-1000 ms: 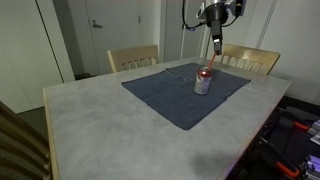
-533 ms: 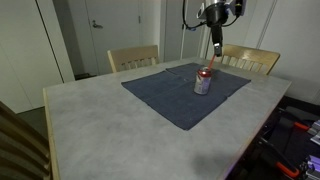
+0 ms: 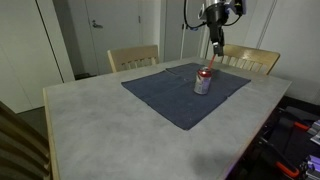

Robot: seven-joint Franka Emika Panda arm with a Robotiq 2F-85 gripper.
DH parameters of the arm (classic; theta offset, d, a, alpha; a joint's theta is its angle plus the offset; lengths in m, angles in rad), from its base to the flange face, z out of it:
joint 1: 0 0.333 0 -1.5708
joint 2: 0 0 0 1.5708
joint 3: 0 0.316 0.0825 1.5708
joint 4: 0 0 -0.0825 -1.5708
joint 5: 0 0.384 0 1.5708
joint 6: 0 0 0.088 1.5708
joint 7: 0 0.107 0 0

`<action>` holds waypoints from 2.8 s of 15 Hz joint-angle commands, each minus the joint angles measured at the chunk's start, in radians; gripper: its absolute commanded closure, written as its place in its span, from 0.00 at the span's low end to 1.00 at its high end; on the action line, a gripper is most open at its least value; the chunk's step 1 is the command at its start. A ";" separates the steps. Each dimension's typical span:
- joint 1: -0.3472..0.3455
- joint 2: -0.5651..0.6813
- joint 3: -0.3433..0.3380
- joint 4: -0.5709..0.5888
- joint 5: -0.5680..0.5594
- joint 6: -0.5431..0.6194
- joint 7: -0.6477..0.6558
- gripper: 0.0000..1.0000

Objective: Take the straw out of the soda can and put it on the table

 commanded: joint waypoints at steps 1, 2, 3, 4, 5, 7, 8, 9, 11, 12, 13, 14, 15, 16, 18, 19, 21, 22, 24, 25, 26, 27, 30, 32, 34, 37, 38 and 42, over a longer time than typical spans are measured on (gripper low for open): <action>-0.004 -0.053 0.005 -0.069 -0.011 0.028 0.136 0.00; -0.004 -0.066 0.003 -0.084 -0.017 0.029 0.180 0.00; -0.003 -0.083 0.001 -0.105 -0.023 0.035 0.227 0.00; -0.001 -0.109 0.001 -0.130 -0.030 0.040 0.273 0.00; 0.001 -0.131 0.001 -0.153 -0.038 0.043 0.318 0.00; 0.004 -0.177 0.003 -0.195 -0.059 0.047 0.395 0.00; 0.005 -0.199 0.005 -0.214 -0.071 0.050 0.430 0.00; 0.008 -0.218 0.009 -0.231 -0.093 0.060 0.468 0.00; 0.013 -0.240 0.017 -0.254 -0.134 0.092 0.522 0.00; 0.016 -0.248 0.023 -0.264 -0.157 0.117 0.544 0.00; 0.018 -0.250 0.029 -0.269 -0.184 0.149 0.561 0.00; 0.020 -0.247 0.035 -0.270 -0.209 0.184 0.577 0.00; 0.021 -0.239 0.039 -0.263 -0.229 0.211 0.588 0.00; 0.022 -0.231 0.042 -0.259 -0.247 0.242 0.591 0.00; 0.021 -0.226 0.044 -0.257 -0.274 0.295 0.588 0.00; 0.020 -0.227 0.044 -0.261 -0.281 0.317 0.583 0.00; 0.019 -0.228 0.039 -0.269 -0.275 0.361 0.559 0.00; 0.019 -0.231 0.036 -0.274 -0.262 0.383 0.541 0.00; 0.019 -0.232 0.028 -0.285 -0.231 0.432 0.487 0.01; 0.020 -0.233 0.027 -0.291 -0.221 0.451 0.468 0.08; 0.021 -0.231 0.024 -0.290 -0.203 0.461 0.442 0.17; 0.021 -0.231 0.022 -0.292 -0.190 0.470 0.421 0.24; 0.024 -0.238 0.016 -0.301 -0.129 0.468 0.357 0.35; 0.024 -0.244 0.015 -0.309 -0.093 0.459 0.323 0.32; 0.026 -0.243 0.016 -0.315 -0.072 0.458 0.301 0.33; 0.026 -0.243 0.017 -0.324 -0.058 0.456 0.282 0.44; 0.025 -0.244 0.017 -0.327 -0.059 0.457 0.282 0.53; 0.025 -0.241 0.020 -0.327 -0.071 0.450 0.293 0.74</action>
